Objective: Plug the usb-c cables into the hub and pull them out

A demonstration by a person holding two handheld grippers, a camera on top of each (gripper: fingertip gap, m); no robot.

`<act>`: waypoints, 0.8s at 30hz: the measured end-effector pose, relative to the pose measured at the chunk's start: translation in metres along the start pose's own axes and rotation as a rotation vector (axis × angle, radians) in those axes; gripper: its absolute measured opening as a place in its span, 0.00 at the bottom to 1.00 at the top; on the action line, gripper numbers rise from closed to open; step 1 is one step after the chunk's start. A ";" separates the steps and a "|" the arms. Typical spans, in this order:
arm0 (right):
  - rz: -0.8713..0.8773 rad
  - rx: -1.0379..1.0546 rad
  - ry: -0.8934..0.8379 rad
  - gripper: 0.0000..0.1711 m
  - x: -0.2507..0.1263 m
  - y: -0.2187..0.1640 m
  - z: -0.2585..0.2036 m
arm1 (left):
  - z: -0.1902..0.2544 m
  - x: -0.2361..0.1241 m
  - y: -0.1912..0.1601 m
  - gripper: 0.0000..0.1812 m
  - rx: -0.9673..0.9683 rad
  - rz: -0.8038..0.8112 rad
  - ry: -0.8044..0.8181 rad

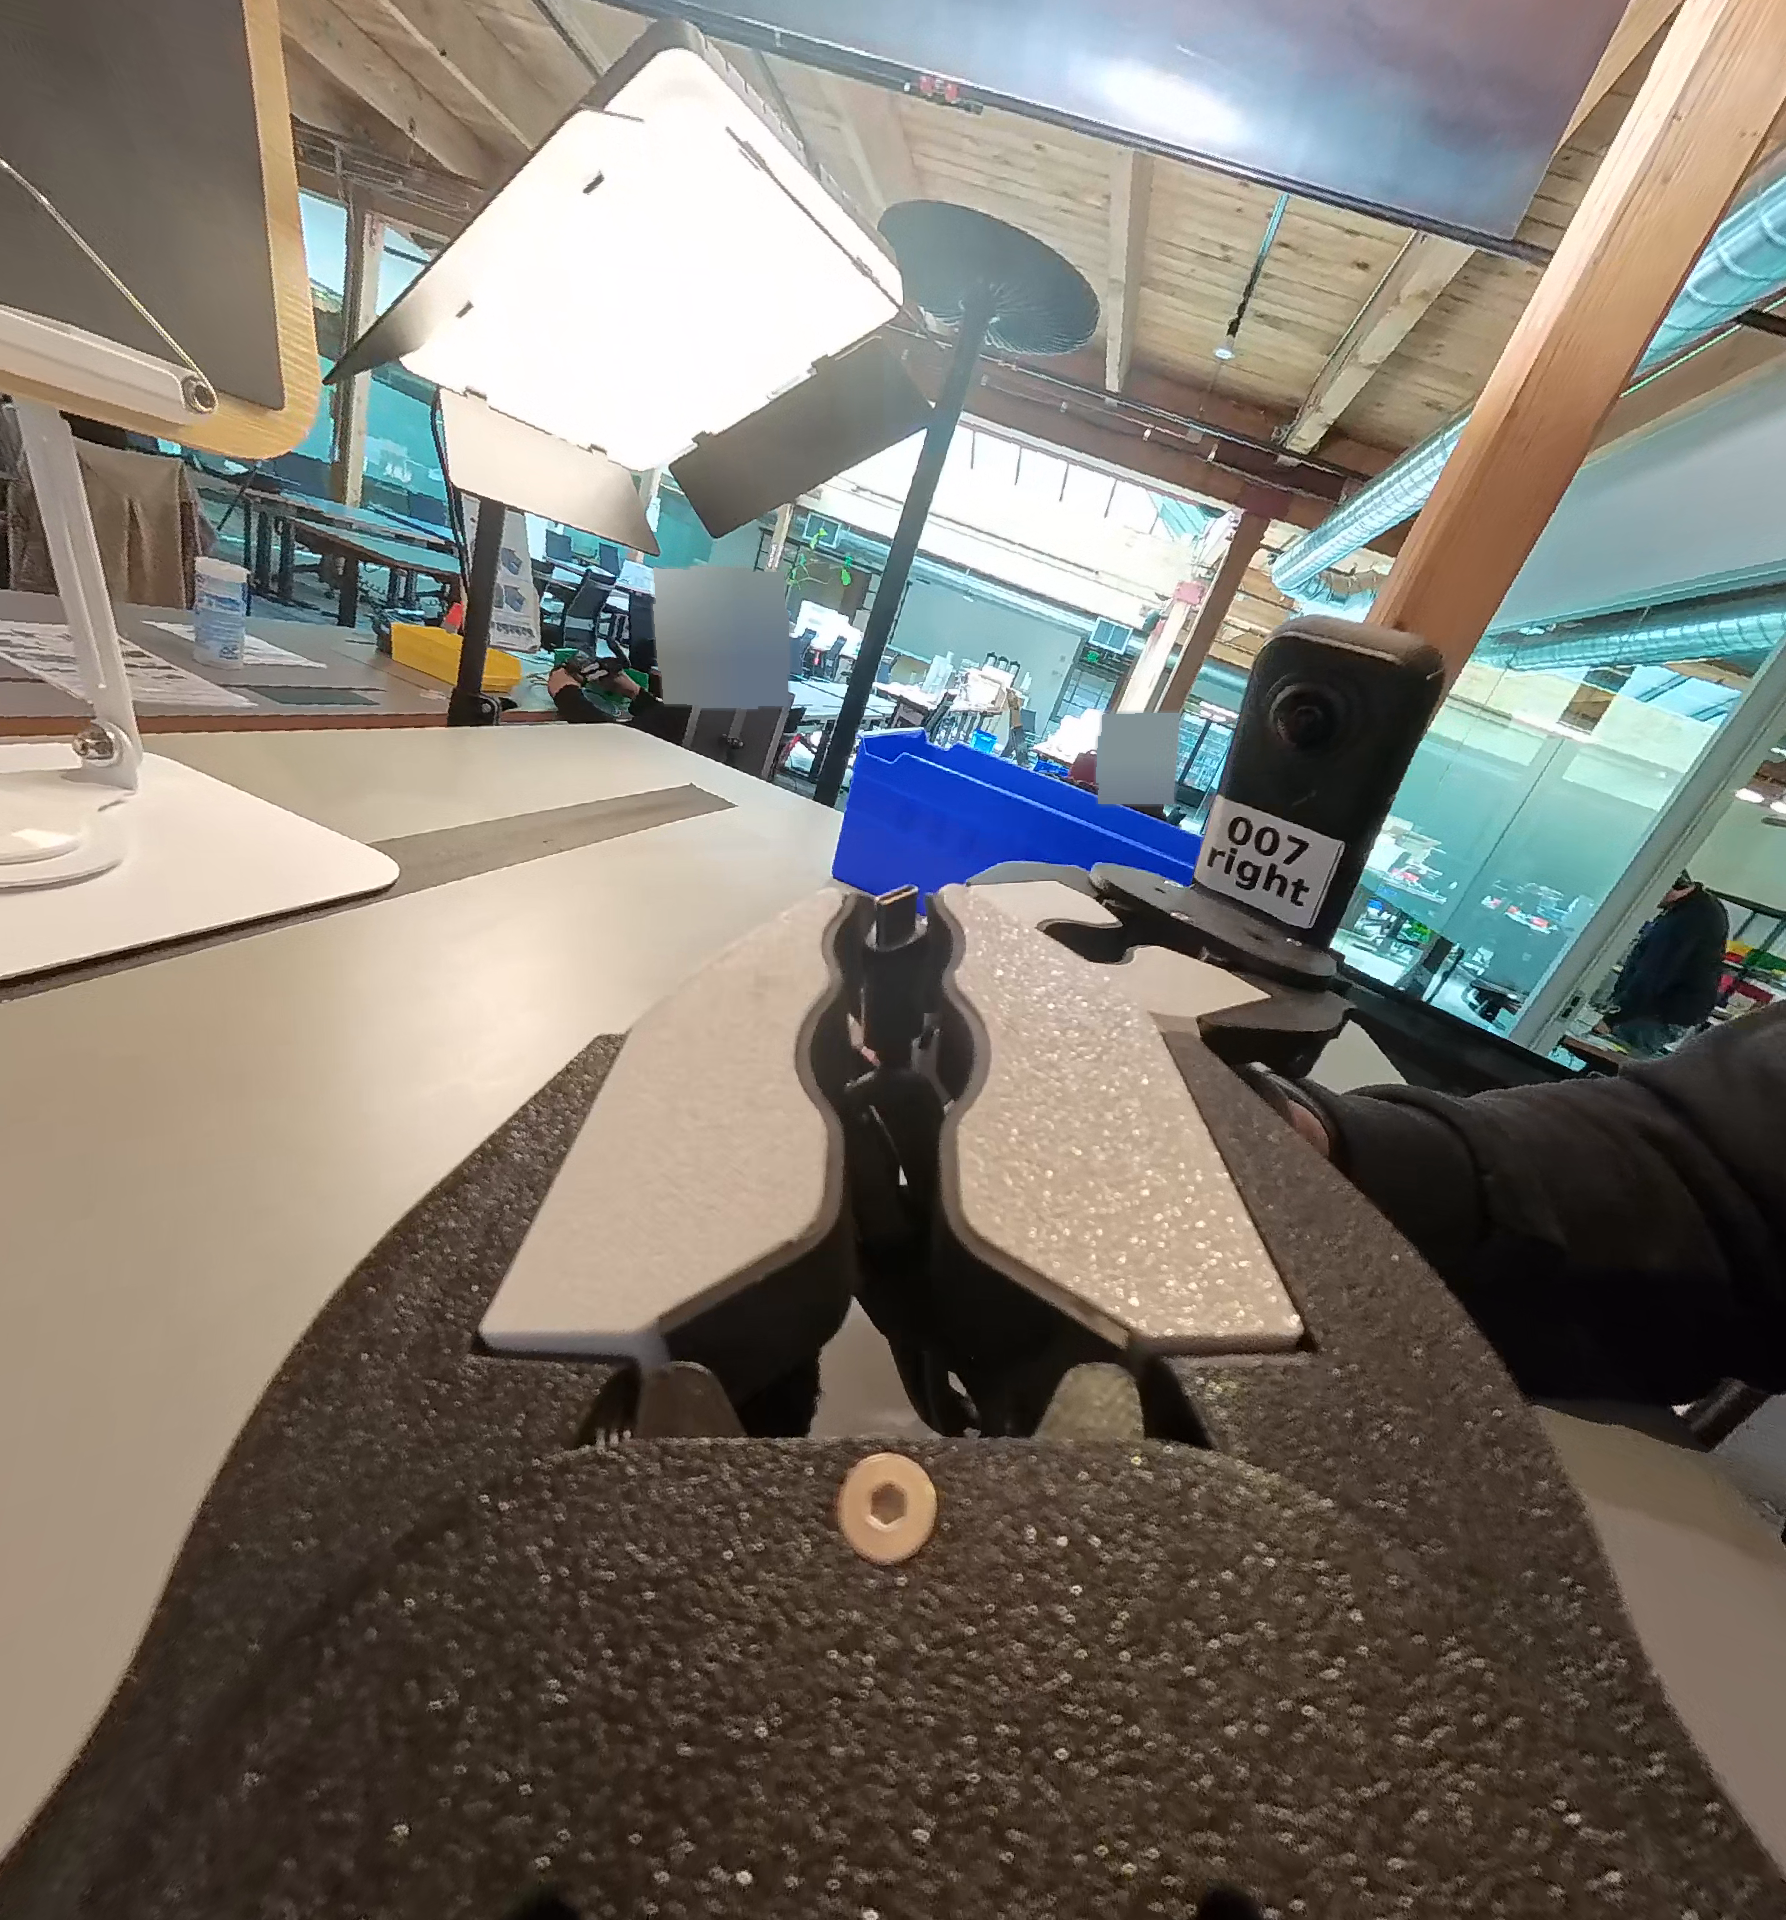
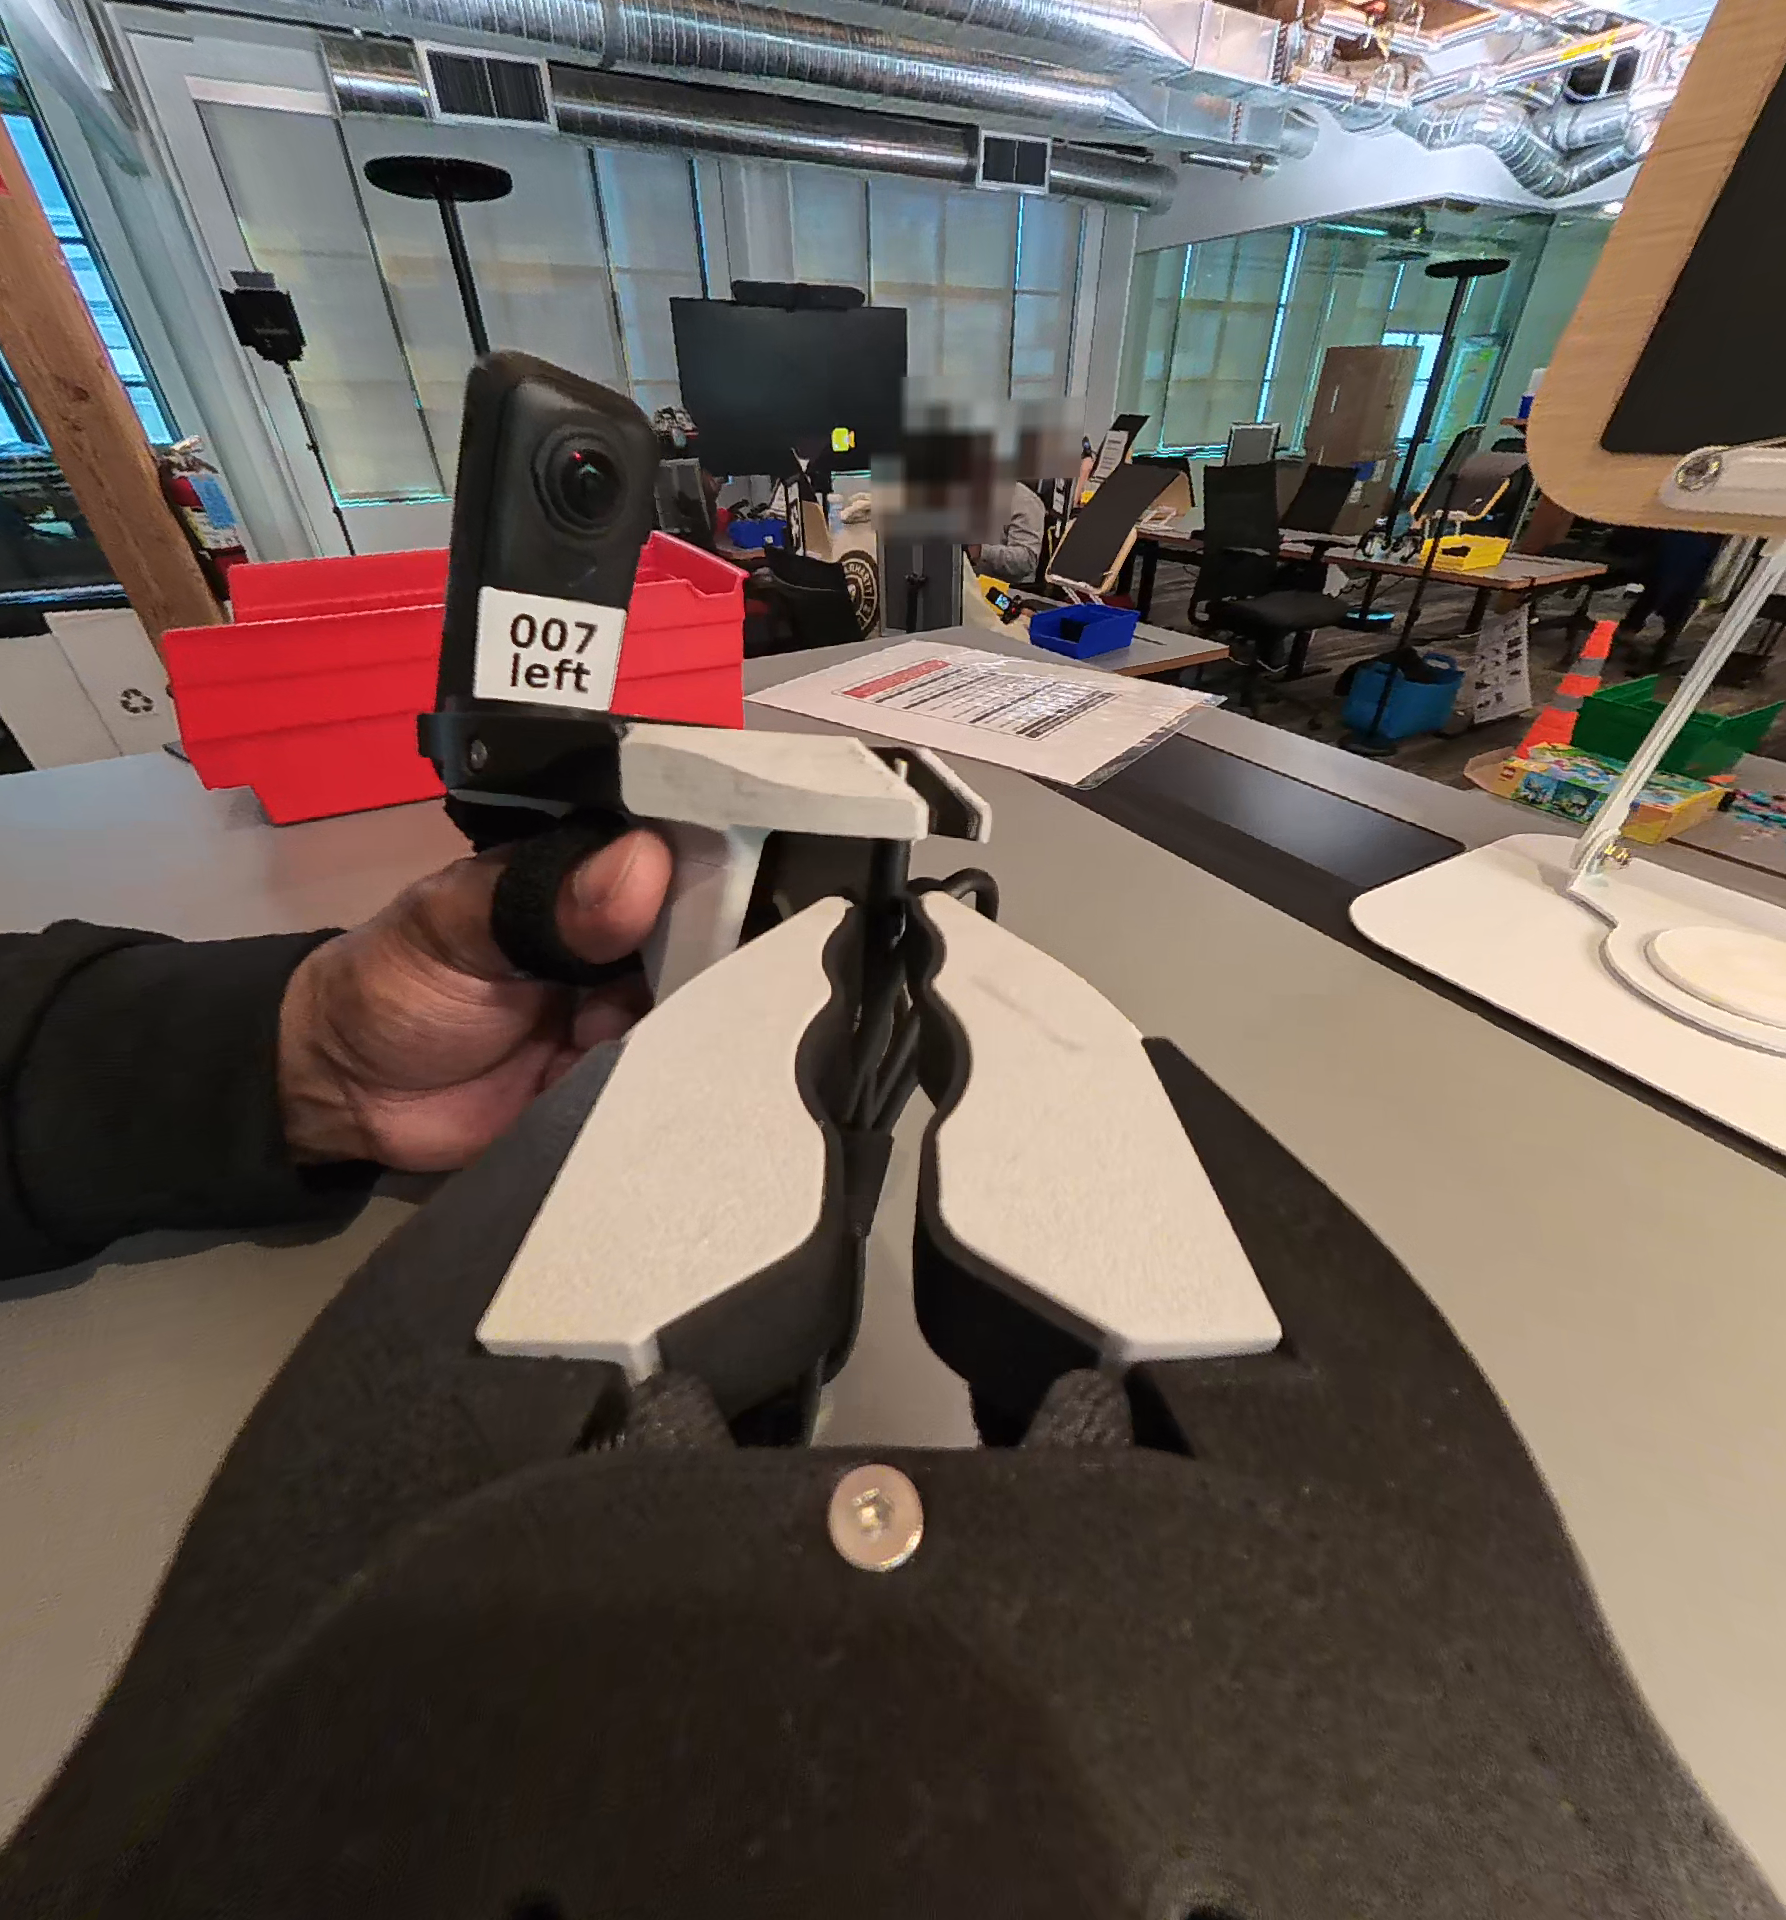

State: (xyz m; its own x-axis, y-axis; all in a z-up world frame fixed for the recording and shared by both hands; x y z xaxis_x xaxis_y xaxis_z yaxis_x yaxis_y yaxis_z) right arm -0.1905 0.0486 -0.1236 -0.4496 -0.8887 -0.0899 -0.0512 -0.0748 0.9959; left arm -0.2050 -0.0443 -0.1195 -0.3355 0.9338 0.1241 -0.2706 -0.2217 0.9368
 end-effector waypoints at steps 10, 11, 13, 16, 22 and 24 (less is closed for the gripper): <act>-0.037 -0.018 -0.001 0.06 0.003 -0.002 -0.003 | 0.005 0.000 0.002 0.06 0.036 0.032 0.001; -0.037 -0.016 0.000 0.06 0.002 -0.002 -0.003 | 0.005 0.000 0.002 0.06 0.033 0.033 -0.001; -0.038 -0.003 0.004 0.06 0.003 -0.002 -0.002 | 0.004 0.001 0.002 0.06 0.015 0.039 -0.014; -0.033 0.030 0.000 0.04 0.002 -0.002 0.002 | 0.001 0.001 0.001 0.07 -0.045 0.055 -0.042; 0.049 0.194 0.077 0.03 -0.008 0.000 0.016 | -0.001 0.003 0.000 0.10 -0.106 0.033 -0.116; 0.078 0.280 0.145 0.03 -0.010 -0.001 0.020 | 0.000 0.004 -0.001 0.10 -0.111 0.025 -0.139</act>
Point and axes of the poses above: each gripper's, where its closed fingertips meet, x out along the fingers, y out of its top, z = x × y across the jaws, the point moved 6 cm from there along -x, back along the fingers, and after that the axes turned 4 degrees about -z, right-handed, at the moved point
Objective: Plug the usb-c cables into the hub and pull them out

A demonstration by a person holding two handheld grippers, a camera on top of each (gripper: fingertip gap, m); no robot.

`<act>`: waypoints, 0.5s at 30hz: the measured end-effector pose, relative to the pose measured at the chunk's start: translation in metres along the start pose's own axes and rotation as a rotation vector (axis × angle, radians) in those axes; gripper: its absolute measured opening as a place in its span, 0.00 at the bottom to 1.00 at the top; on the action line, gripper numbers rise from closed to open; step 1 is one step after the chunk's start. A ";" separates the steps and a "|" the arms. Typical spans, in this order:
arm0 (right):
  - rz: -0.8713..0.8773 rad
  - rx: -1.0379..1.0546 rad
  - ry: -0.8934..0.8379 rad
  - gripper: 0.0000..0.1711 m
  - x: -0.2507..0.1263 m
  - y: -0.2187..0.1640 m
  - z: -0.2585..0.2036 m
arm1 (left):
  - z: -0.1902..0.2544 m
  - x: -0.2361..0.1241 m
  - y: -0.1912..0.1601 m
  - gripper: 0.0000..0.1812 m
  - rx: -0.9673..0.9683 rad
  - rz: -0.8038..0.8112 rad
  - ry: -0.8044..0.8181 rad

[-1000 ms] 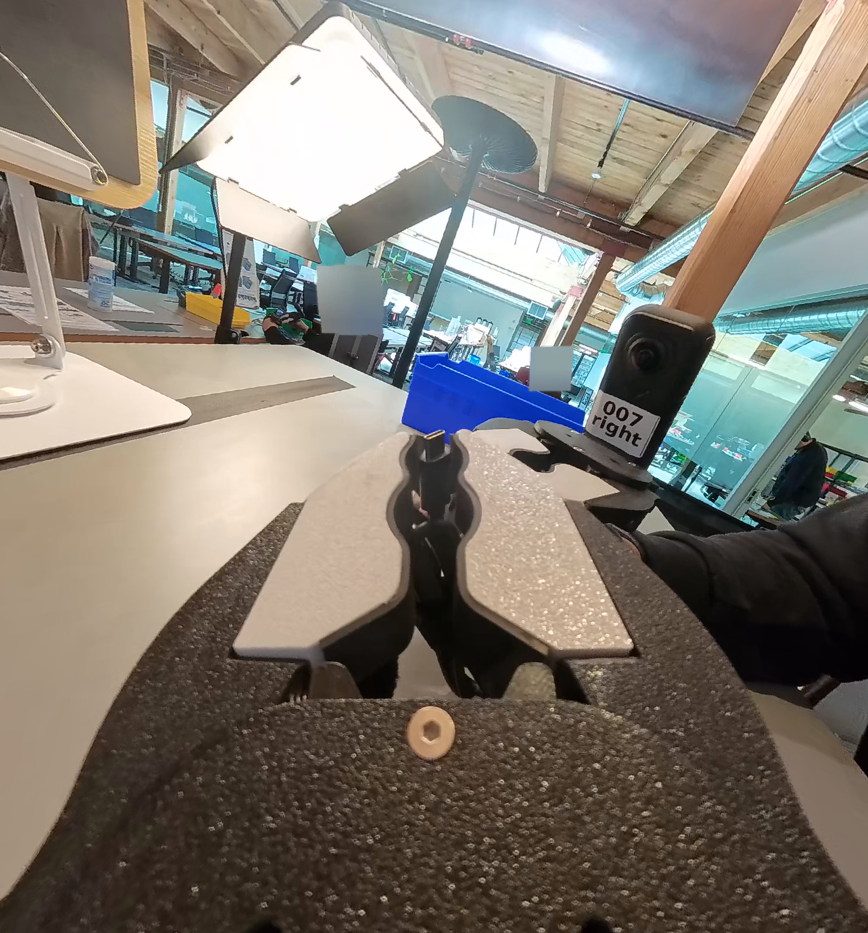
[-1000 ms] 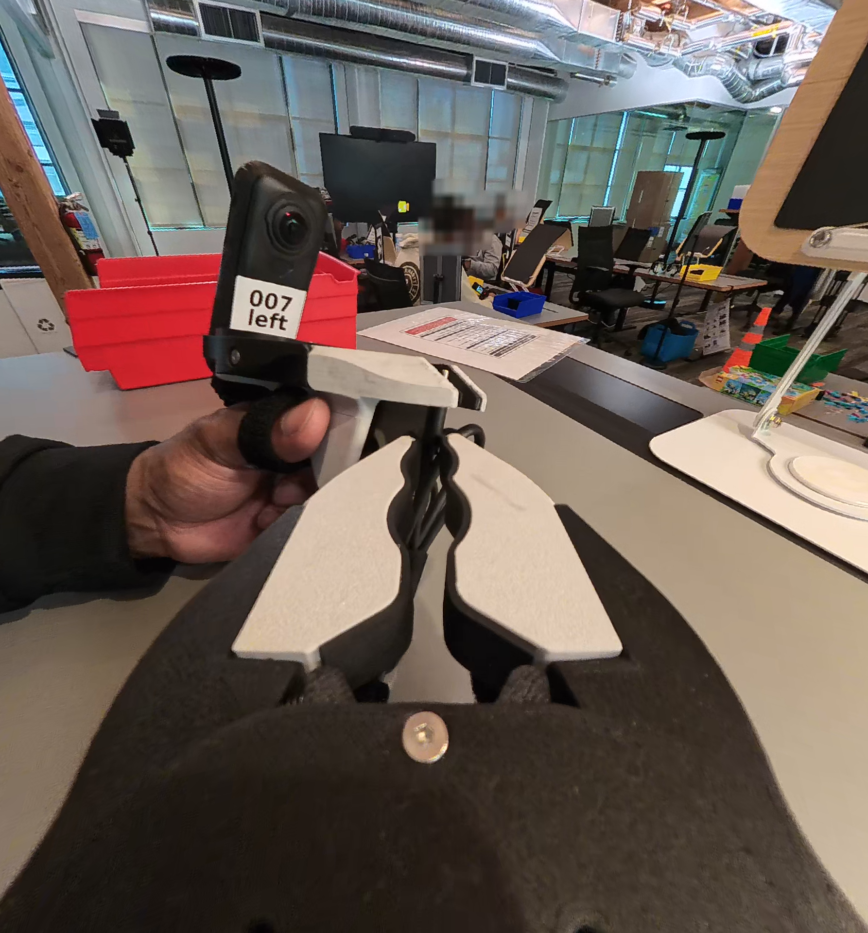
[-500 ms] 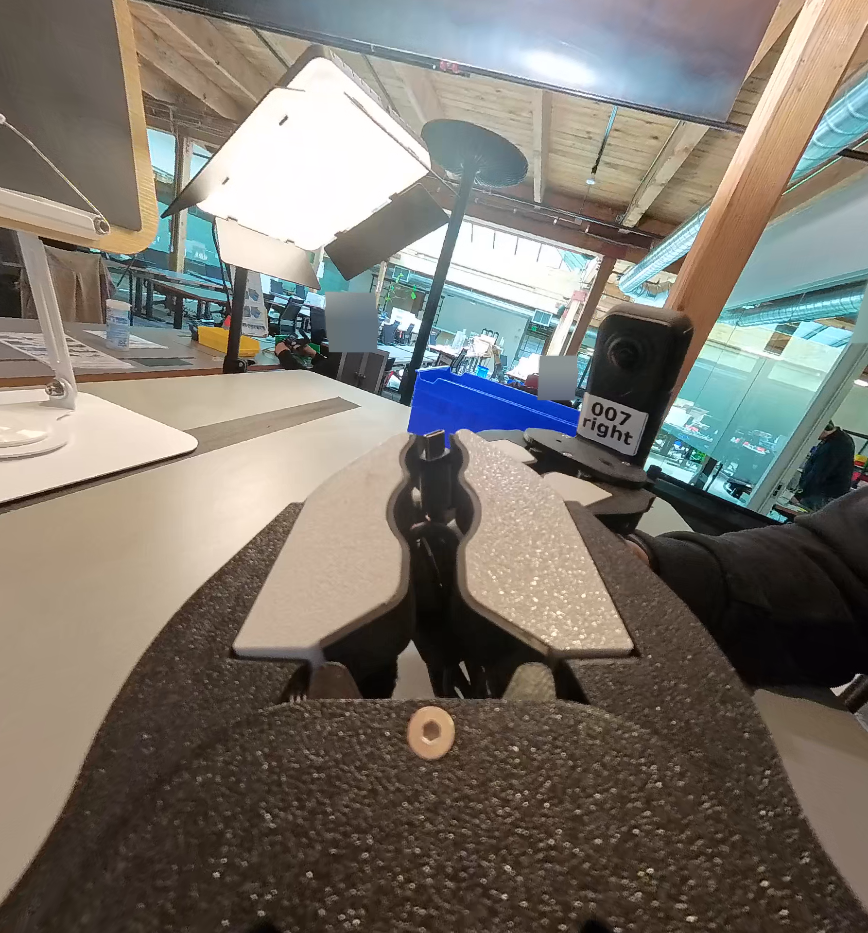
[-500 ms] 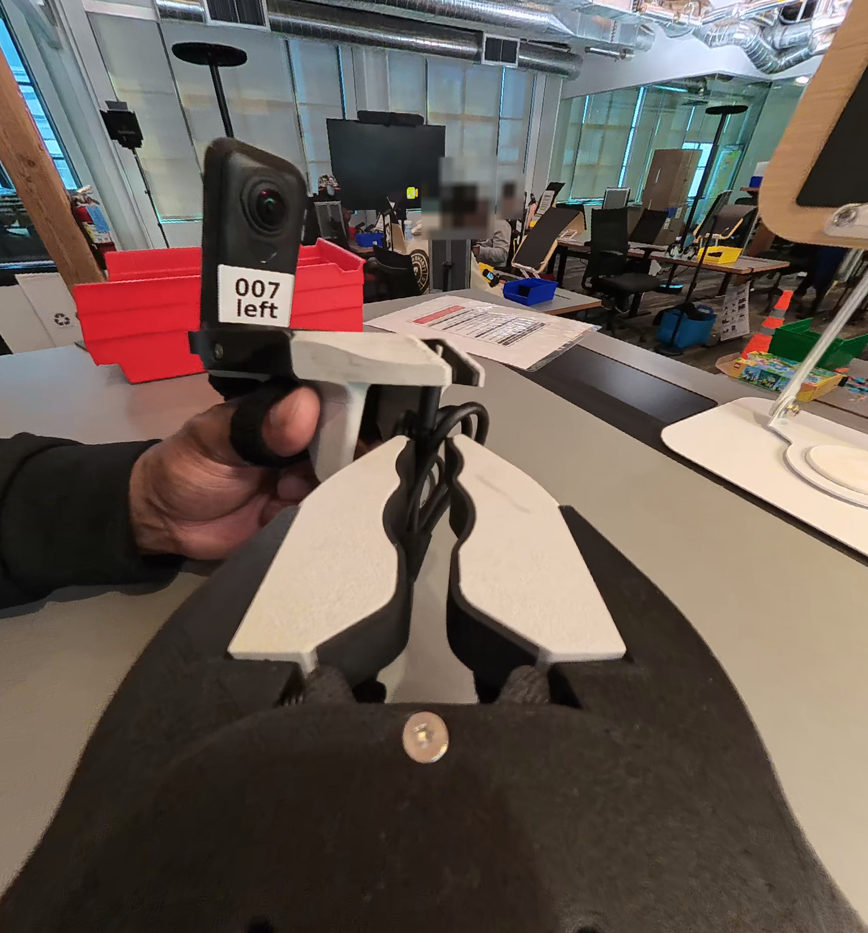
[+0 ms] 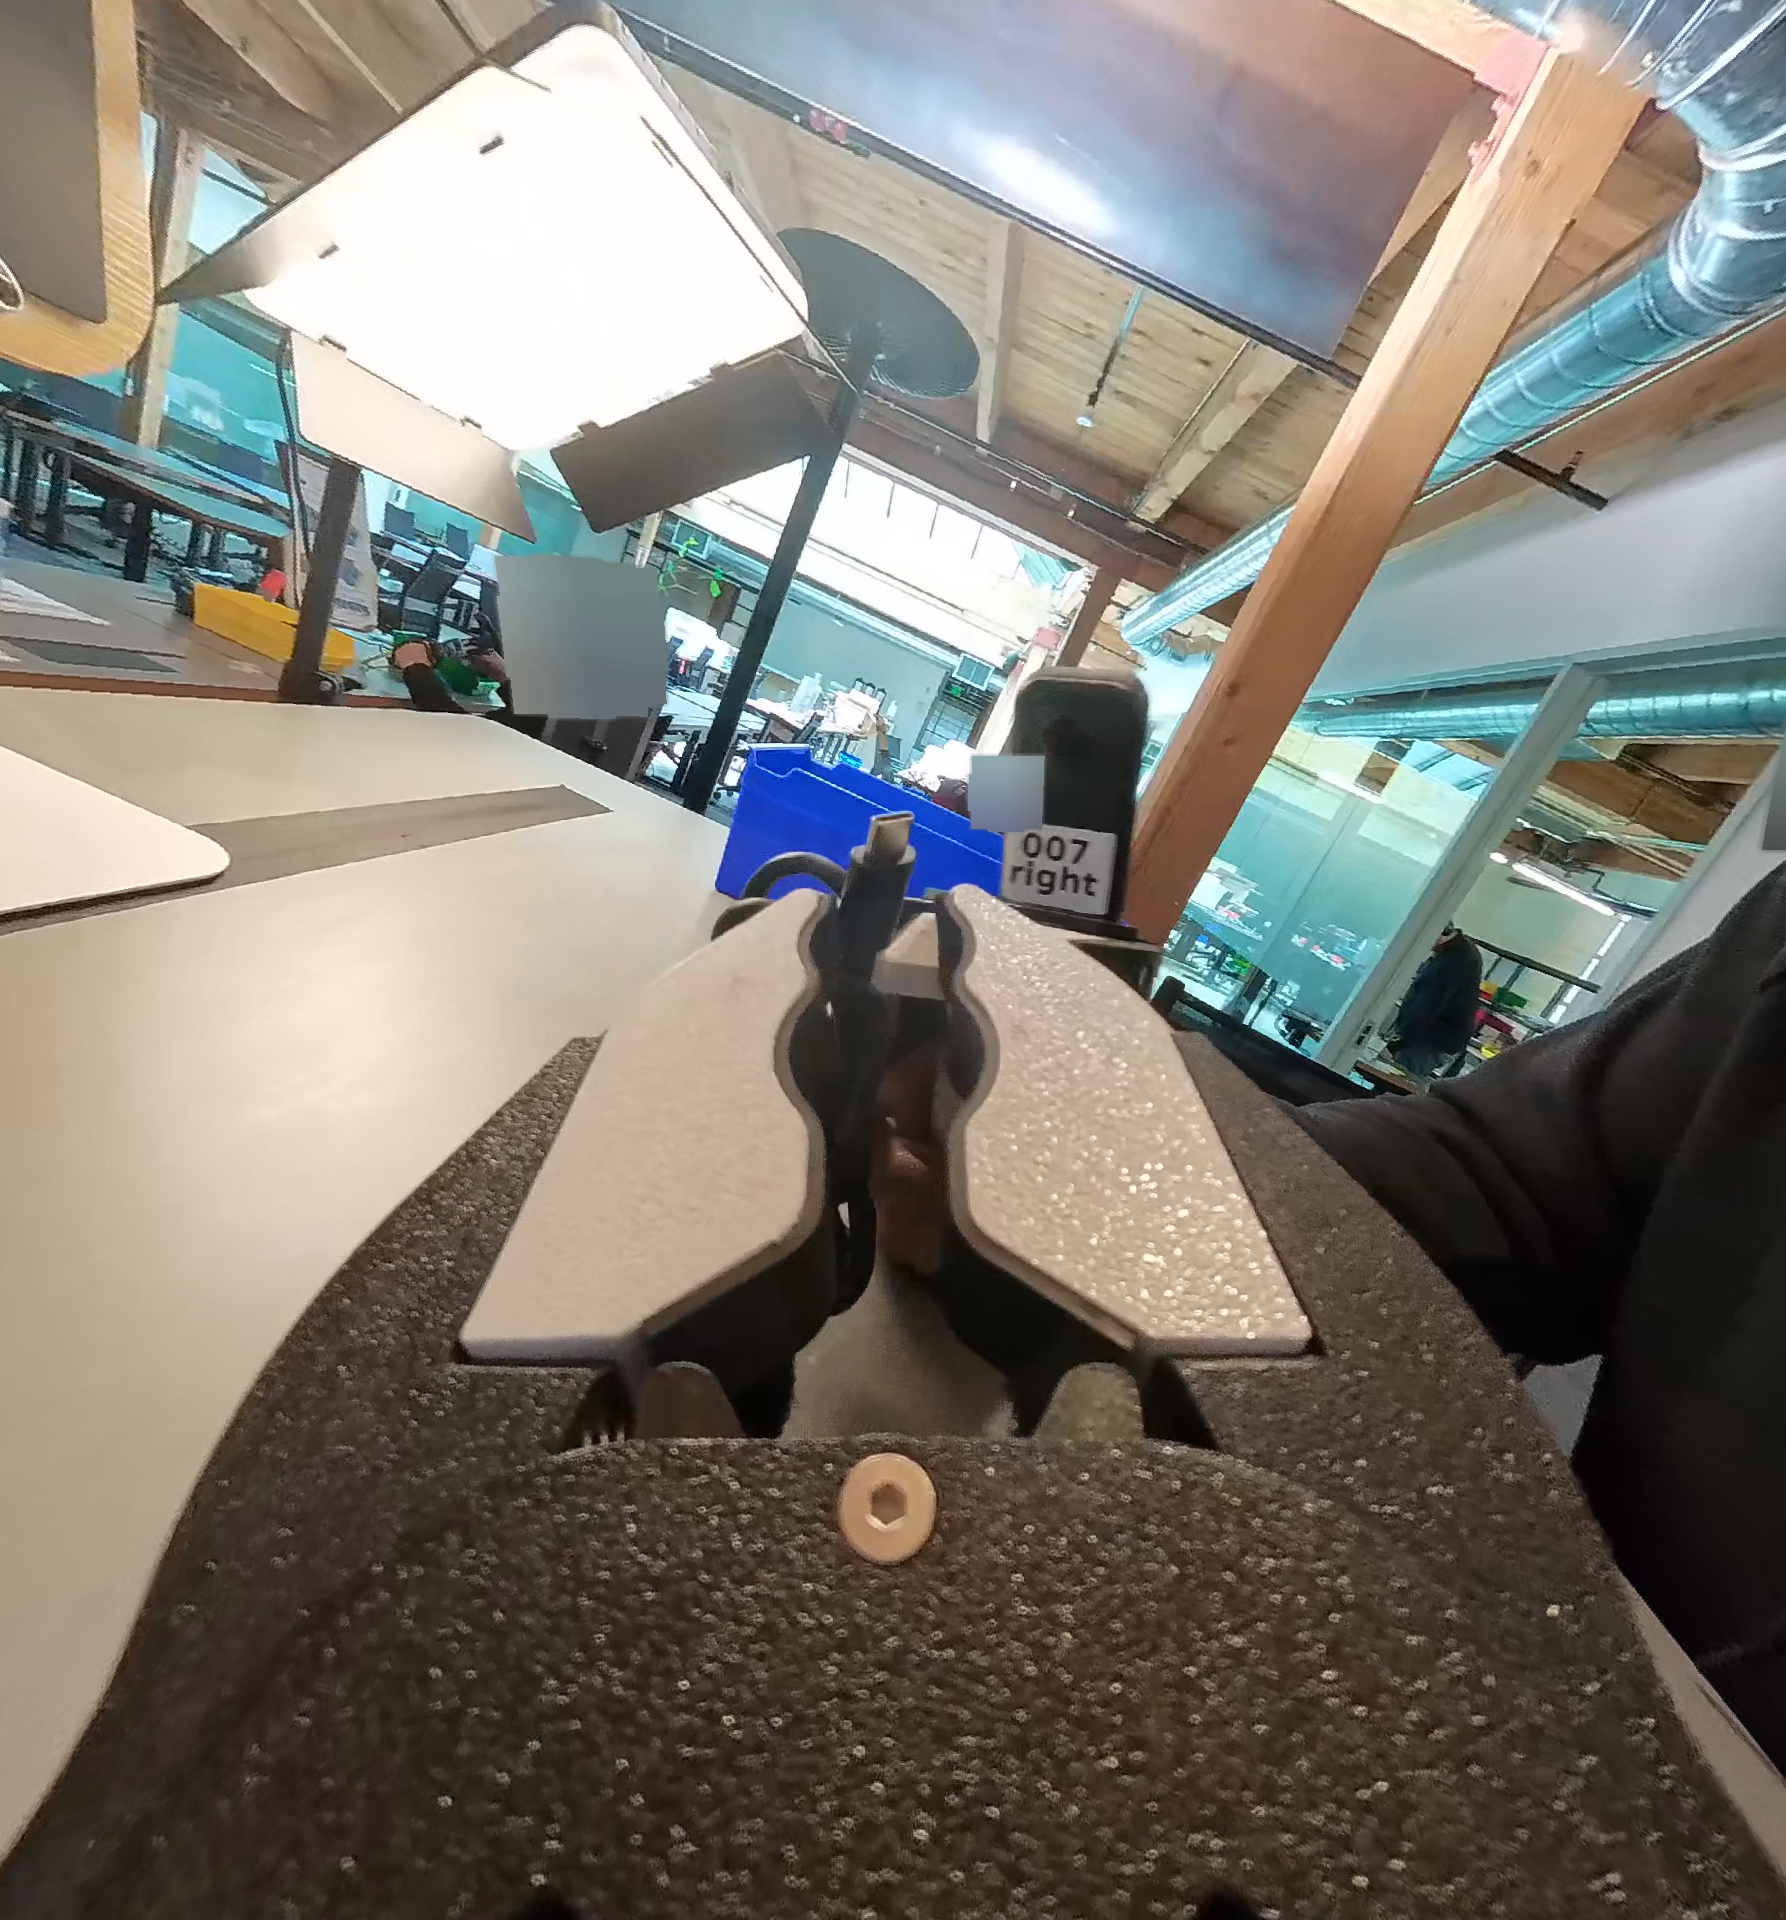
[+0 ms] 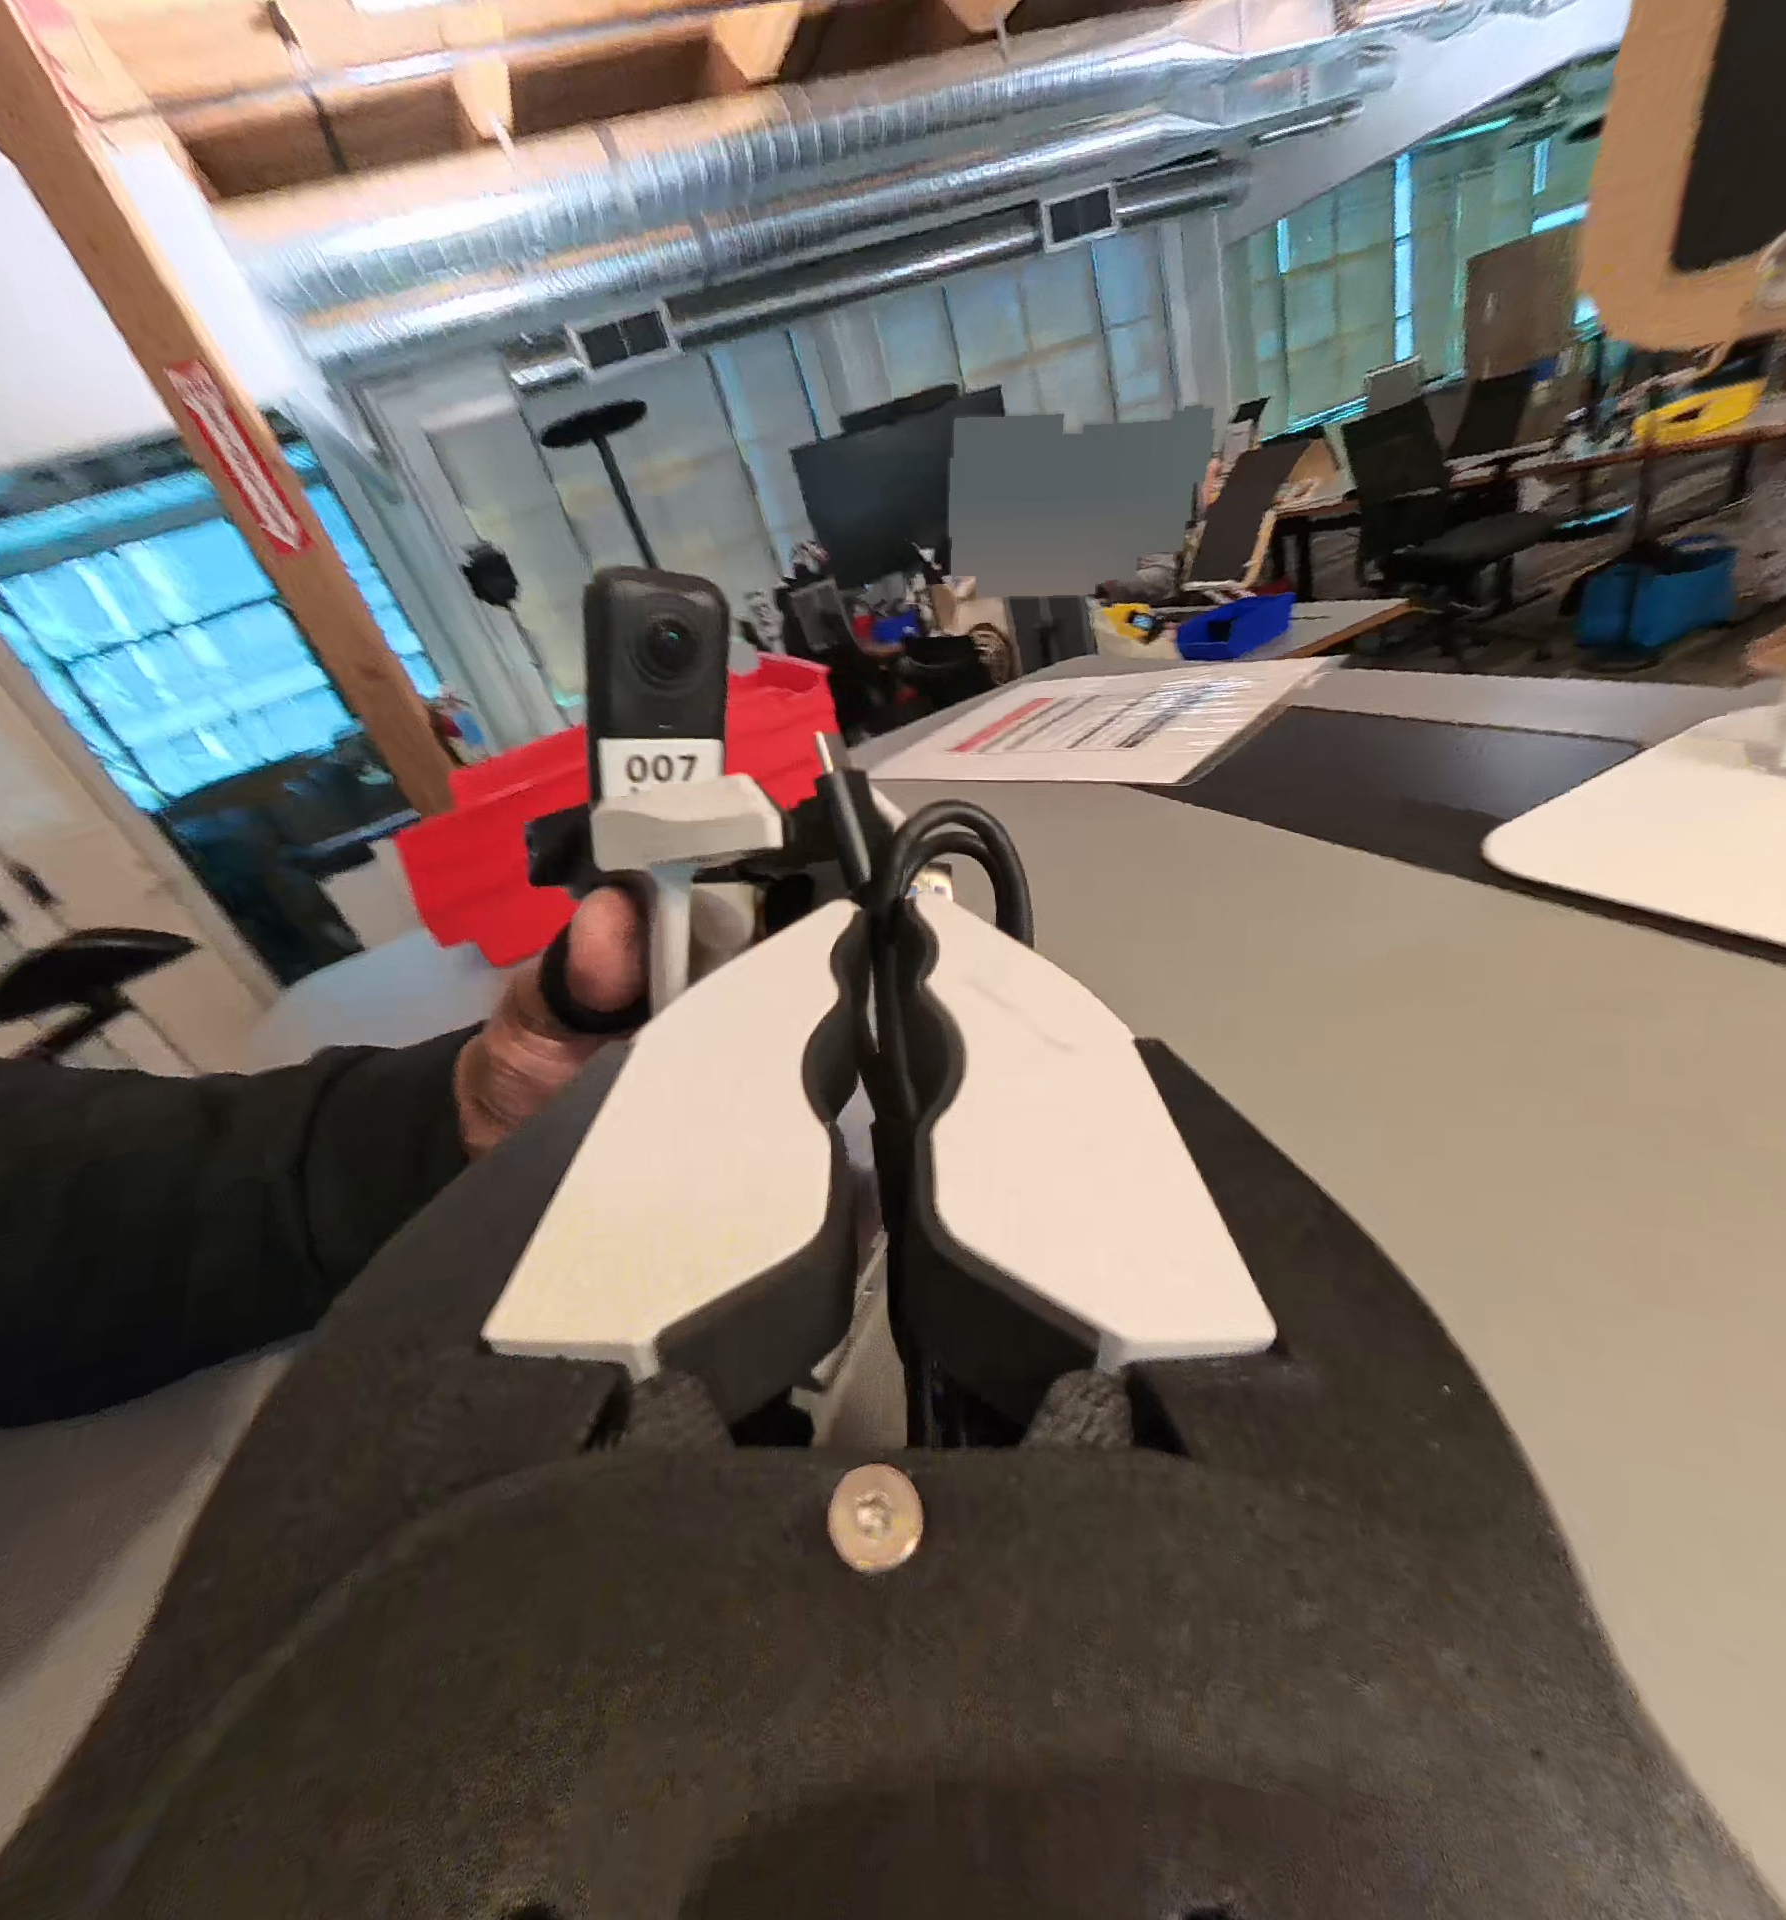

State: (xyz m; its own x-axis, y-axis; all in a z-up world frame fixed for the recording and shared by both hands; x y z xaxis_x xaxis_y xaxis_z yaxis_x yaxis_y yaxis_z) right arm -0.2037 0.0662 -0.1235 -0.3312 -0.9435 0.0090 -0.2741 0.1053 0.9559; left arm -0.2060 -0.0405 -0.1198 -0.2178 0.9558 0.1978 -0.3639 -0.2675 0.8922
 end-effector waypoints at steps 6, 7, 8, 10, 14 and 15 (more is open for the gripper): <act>0.026 0.148 0.184 0.02 -0.002 0.000 -0.001 | 0.005 0.000 0.000 0.07 0.034 0.007 -0.032; 0.028 0.180 0.219 0.03 -0.002 -0.001 -0.001 | 0.007 0.000 0.000 0.07 0.043 0.007 -0.039; 0.030 0.213 0.249 0.02 -0.002 -0.001 -0.001 | 0.007 -0.001 0.000 0.07 0.049 0.006 -0.044; 0.030 0.262 0.302 0.02 -0.003 -0.002 -0.001 | 0.009 -0.001 0.000 0.07 0.059 0.002 -0.058; 0.027 0.293 0.346 0.02 -0.004 -0.002 -0.001 | 0.012 -0.001 0.000 0.07 0.108 -0.011 -0.055; 0.024 0.297 0.353 0.02 -0.003 -0.002 -0.001 | 0.013 -0.001 0.000 0.08 0.122 -0.013 -0.048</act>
State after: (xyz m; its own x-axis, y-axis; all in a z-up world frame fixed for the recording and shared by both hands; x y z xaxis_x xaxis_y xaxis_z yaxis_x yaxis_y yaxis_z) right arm -0.2007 0.0688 -0.1249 -0.0268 -0.9836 0.1782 -0.5339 0.1648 0.8293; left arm -0.1943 -0.0396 -0.1150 -0.1695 0.9645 0.2024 -0.2529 -0.2411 0.9370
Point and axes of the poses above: each gripper's, where its closed fingertips meet, x out along the fingers, y out of its top, z = x × y across the jaws, the point moved 6 cm from there along -x, back along the fingers, and after that the axes turned 4 degrees about -z, right-handed, at the moved point
